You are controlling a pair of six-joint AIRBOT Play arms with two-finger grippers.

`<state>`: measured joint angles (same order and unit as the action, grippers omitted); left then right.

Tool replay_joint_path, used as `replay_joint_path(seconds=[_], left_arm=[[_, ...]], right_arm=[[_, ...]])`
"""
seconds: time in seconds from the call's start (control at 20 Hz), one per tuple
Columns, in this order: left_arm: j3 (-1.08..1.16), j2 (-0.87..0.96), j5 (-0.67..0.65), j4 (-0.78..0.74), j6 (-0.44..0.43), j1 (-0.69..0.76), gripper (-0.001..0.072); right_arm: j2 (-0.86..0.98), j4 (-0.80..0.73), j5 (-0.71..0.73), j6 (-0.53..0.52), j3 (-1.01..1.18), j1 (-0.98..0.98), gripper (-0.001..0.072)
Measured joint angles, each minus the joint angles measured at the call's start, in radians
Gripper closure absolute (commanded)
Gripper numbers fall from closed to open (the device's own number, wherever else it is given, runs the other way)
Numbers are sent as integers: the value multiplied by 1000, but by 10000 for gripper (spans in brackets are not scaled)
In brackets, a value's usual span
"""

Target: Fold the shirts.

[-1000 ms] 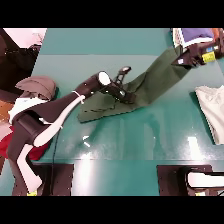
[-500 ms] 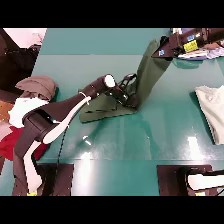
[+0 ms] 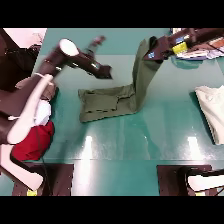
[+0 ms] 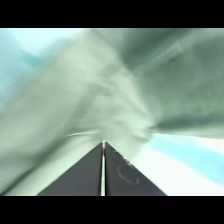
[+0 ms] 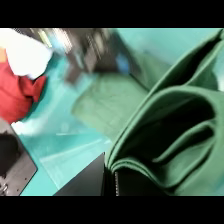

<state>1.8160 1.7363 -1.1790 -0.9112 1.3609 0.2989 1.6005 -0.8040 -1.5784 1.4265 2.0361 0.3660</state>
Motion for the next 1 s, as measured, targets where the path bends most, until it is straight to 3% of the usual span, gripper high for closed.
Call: replay_joint_path(seconds=[0.25, 0.3, 0.35, 0.4, 0.55, 0.7, 1.0], left_arm=[[2, -175, -64, -80, -5, -221, 683], [2, -201, -78, -91, -5, -261, 683], [2, -222, -90, -99, -5, -293, 683], [2, -242, -102, -101, -5, -322, 683], [2, -275, -148, -109, -6, -375, 683], [2, -289, -186, -110, -8, -394, 683], [2, -296, -220, -108, -8, -404, 683]], right_arm=[[105, 0, 111, -26, 0, 220, 680], [134, 0, 156, -36, 0, 273, 487], [161, 3, 201, -43, 0, 321, 215], [188, 3, 246, -51, 0, 369, 132], [240, -11, 316, -73, 0, 462, 136], [227, -92, 264, -76, -20, 467, 137], [50, -269, 153, -58, -293, 282, 137]])
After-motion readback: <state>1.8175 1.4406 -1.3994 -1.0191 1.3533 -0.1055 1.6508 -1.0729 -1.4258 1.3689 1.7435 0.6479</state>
